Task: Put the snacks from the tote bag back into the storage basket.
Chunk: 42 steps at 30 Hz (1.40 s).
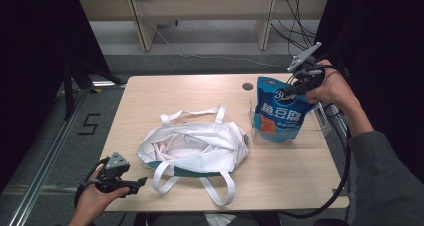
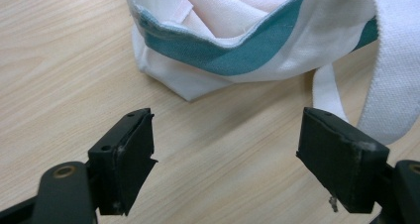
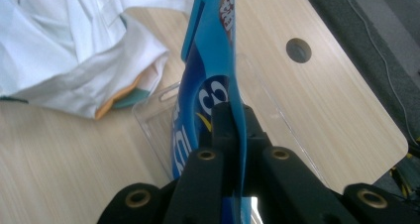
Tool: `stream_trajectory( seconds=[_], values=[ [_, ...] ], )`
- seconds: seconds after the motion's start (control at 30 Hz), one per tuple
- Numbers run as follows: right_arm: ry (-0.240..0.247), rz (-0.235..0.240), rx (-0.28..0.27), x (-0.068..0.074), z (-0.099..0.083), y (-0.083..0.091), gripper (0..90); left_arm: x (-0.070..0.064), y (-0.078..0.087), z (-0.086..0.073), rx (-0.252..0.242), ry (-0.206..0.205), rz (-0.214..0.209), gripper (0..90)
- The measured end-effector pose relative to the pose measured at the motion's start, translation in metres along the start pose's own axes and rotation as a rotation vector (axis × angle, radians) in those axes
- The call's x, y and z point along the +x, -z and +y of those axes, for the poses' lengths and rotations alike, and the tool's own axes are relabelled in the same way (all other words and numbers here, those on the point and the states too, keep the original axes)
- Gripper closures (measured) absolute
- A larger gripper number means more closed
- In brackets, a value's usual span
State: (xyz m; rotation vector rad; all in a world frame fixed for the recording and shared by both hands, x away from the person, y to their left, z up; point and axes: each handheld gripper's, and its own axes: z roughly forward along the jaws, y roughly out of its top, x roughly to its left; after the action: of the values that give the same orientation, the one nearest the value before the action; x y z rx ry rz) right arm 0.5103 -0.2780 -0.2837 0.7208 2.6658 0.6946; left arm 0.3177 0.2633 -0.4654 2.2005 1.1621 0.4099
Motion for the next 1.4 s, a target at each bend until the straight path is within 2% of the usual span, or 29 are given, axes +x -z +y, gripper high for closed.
stream_trajectory(
  seconds=[0.07,0.13,0.17,0.23,0.27,0.3,0.33,0.37,0.4,0.43,0.47,0.5,0.6,0.7,0.73,0.77,0.87,0.97,1.0,1.03,1.07,1.1,1.13,1.17,1.2,1.27,1.3,1.37,1.4],
  values=[
    [-0.031,-0.01,-0.009,0.003,-0.002,-0.001,82.1,0.0,0.0,0.0,0.006,0.001,0.003,21.4],
    [-0.052,-0.052,-0.032,0.004,-0.006,-0.001,75.5,0.0,0.001,0.0,-0.003,0.003,-0.001,21.4],
    [-0.066,-0.074,-0.047,0.004,-0.007,0.001,71.9,-0.001,-0.001,0.0,-0.024,0.022,0.012,21.4],
    [-0.119,-0.13,-0.114,0.008,-0.011,0.005,63.8,0.0,0.001,-0.001,-0.003,0.003,0.007,21.4],
    [-0.194,-0.139,-0.141,0.014,-0.014,0.009,58.3,0.0,0.001,-0.001,-0.013,0.01,0.006,21.4],
    [-0.197,-0.158,-0.185,0.015,-0.017,0.01,55.7,0.0,-0.001,-0.001,-0.022,0.029,0.01,21.4],
    [-0.207,-0.18,-0.222,0.018,-0.02,0.011,52.3,0.0,0.0,-0.001,-0.024,0.026,0.0,21.4],
    [-0.234,-0.173,-0.224,0.022,-0.023,0.013,49.6,0.001,0.002,0.0,-0.004,0.004,-0.004,21.4],
    [-0.262,-0.202,-0.256,0.026,-0.028,0.014,48.6,0.001,0.002,0.0,-0.005,0.003,-0.002,21.4],
    [-0.276,-0.231,-0.269,0.029,-0.032,0.014,46.9,0.001,0.002,0.0,-0.008,-0.006,0.0,21.4],
    [-0.257,-0.269,-0.269,0.028,-0.037,0.014,45.1,0.001,0.002,0.0,-0.008,-0.006,-0.001,21.4],
    [-0.272,-0.269,-0.253,0.03,-0.041,0.016,44.8,0.001,0.002,0.0,-0.006,-0.004,-0.001,21.4],
    [-0.285,-0.273,-0.292,0.031,-0.053,0.015,43.3,0.001,0.002,0.0,-0.009,-0.004,0.001,21.4],
    [-0.297,-0.289,-0.28,0.034,-0.063,0.015,43.1,0.0,0.002,0.001,-0.008,-0.009,0.0,21.4],
    [-0.308,-0.295,-0.285,0.035,-0.064,0.016,43.0,-0.001,0.001,0.0,-0.024,0.009,-0.002,21.4],
    [-0.301,-0.291,-0.28,0.034,-0.067,0.019,42.9,0.0,0.003,0.001,-0.012,-0.01,-0.002,21.4],
    [-0.309,-0.287,-0.285,0.039,-0.079,0.023,42.6,0.001,0.004,0.0,-0.008,-0.016,-0.001,21.4],
    [-0.34,-0.295,-0.271,0.041,-0.09,0.022,43.2,0.0,0.004,0.0,-0.008,-0.02,-0.001,21.4],
    [-0.363,-0.304,-0.289,0.042,-0.095,0.02,44.2,-0.001,0.003,0.0,-0.011,-0.008,-0.008,21.4],
    [-0.38,-0.286,-0.264,0.043,-0.099,0.022,45.0,-0.001,0.003,0.0,-0.012,-0.008,-0.009,21.4],
    [-0.375,-0.297,-0.284,0.043,-0.102,0.02,45.0,-0.001,0.003,0.0,-0.011,-0.007,-0.008,21.4],
    [-0.401,-0.288,-0.271,0.044,-0.104,0.021,46.0,0.0,0.004,0.0,-0.007,-0.013,-0.003,21.4],
    [-0.388,-0.293,-0.267,0.043,-0.108,0.02,48.0,0.001,0.004,0.001,-0.007,-0.022,0.0,21.4],
    [-0.405,-0.281,-0.248,0.045,-0.112,0.019,50.3,0.001,0.004,0.001,-0.007,-0.02,-0.001,21.4],
    [-0.408,-0.281,-0.259,0.045,-0.114,0.017,54.0,0.0,0.004,0.001,-0.007,-0.02,-0.001,21.4],
    [-0.401,-0.251,-0.239,0.046,-0.121,0.013,63.5,0.0,0.004,0.001,-0.013,-0.015,0.0,21.4],
    [-0.399,-0.222,-0.207,0.047,-0.124,0.011,70.5,-0.001,0.002,0.0,-0.028,0.005,-0.001,21.4],
    [-0.39,-0.193,-0.177,0.047,-0.128,0.004,79.0,-0.001,0.003,0.0,-0.007,-0.01,-0.003,21.4],
    [-0.406,-0.175,-0.167,0.048,-0.128,0.002,82.1,-0.001,0.003,0.001,-0.005,-0.01,-0.01,21.4]
  ],
)
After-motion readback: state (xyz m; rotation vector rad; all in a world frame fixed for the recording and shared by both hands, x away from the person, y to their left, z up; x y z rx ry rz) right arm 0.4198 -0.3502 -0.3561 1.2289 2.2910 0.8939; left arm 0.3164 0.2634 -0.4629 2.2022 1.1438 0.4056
